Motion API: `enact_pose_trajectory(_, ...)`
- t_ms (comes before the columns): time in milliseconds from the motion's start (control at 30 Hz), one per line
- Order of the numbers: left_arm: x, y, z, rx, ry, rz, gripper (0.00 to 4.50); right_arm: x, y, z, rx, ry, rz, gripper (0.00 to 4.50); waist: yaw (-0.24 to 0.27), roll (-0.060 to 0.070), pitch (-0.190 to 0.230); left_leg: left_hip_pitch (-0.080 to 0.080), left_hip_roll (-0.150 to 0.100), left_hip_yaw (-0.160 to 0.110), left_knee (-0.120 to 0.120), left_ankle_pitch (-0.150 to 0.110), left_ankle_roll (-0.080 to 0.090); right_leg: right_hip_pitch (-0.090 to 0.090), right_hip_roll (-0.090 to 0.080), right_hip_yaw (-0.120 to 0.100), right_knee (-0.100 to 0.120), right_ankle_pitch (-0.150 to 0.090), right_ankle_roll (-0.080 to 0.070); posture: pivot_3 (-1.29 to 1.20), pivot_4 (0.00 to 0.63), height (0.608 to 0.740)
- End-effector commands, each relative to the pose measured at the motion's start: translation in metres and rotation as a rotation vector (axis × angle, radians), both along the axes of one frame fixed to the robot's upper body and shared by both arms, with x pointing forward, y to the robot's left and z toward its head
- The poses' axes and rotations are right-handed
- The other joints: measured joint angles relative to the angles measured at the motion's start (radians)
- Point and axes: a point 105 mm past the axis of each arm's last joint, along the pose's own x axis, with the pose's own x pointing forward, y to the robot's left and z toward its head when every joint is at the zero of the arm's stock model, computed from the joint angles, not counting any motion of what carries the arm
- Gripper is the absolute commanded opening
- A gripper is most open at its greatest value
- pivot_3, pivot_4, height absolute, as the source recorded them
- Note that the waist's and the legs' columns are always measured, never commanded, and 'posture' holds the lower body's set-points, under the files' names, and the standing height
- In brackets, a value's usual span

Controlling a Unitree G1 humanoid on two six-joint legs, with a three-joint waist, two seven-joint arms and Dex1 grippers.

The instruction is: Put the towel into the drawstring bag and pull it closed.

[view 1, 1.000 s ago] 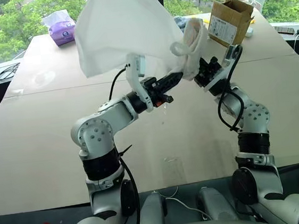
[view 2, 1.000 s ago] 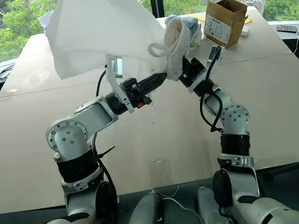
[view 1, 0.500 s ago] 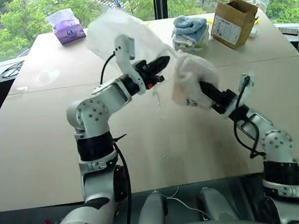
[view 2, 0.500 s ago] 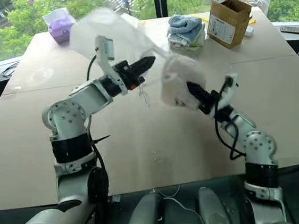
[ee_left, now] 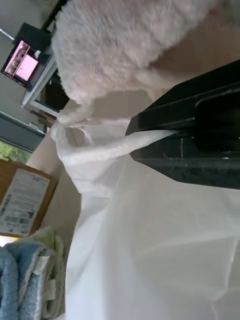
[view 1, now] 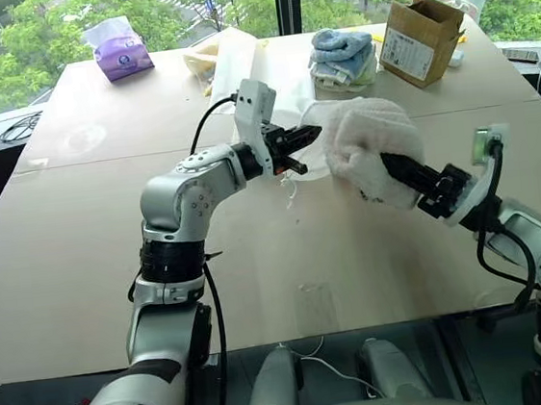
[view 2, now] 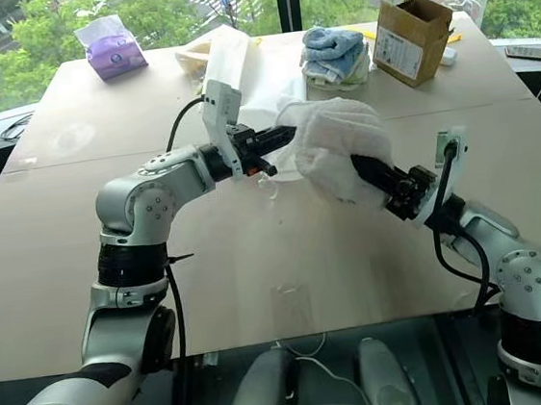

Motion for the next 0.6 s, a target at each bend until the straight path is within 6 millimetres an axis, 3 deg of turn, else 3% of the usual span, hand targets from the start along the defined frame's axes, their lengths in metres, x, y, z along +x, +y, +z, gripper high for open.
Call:
enact_pose_trajectory(33,-0.009,-0.006,0.011,0.042,-0.115,-0.07,0.0,0.007,0.011,-0.007,-0.09,0.036,-0.002,0.03,0.003,0.0,0.0,0.0,0.0,0.0,0.0,0.0,0.0,0.0,0.0,0.0,0.0,0.0,0.0,0.0,0.15,0.74)
enact_pose_trajectory(200,-0.012,-0.005,0.012,0.053,-0.143,-0.092,0.0,0.022,0.021,-0.043,-0.275,0.155,-0.05,0.03,0.005,0.0,0.0,-0.001,0.0,-0.001,0.0,0.0,0.0,0.0,0.0,-0.001,-0.001,0.0,0.0,0.0,0.15,0.74)
enact_pose_trajectory(400,-0.014,-0.006,0.012,0.04,-0.146,-0.101,0.0,0.011,0.02,-0.055,-0.331,0.205,0.03,0.03,0.004,0.0,0.0,-0.002,0.0,-0.002,0.0,0.0,0.0,0.0,-0.001,-0.002,-0.002,0.0,0.0,0.0,0.15,0.74)
enact_pose_trajectory(600,-0.013,-0.007,0.01,0.044,-0.146,-0.102,0.0,0.001,0.018,-0.051,-0.367,0.199,0.102,0.03,0.002,0.0,0.0,-0.002,0.0,-0.003,0.0,0.0,0.0,0.0,-0.001,-0.003,-0.002,0.0,0.0,0.0,0.15,0.74)
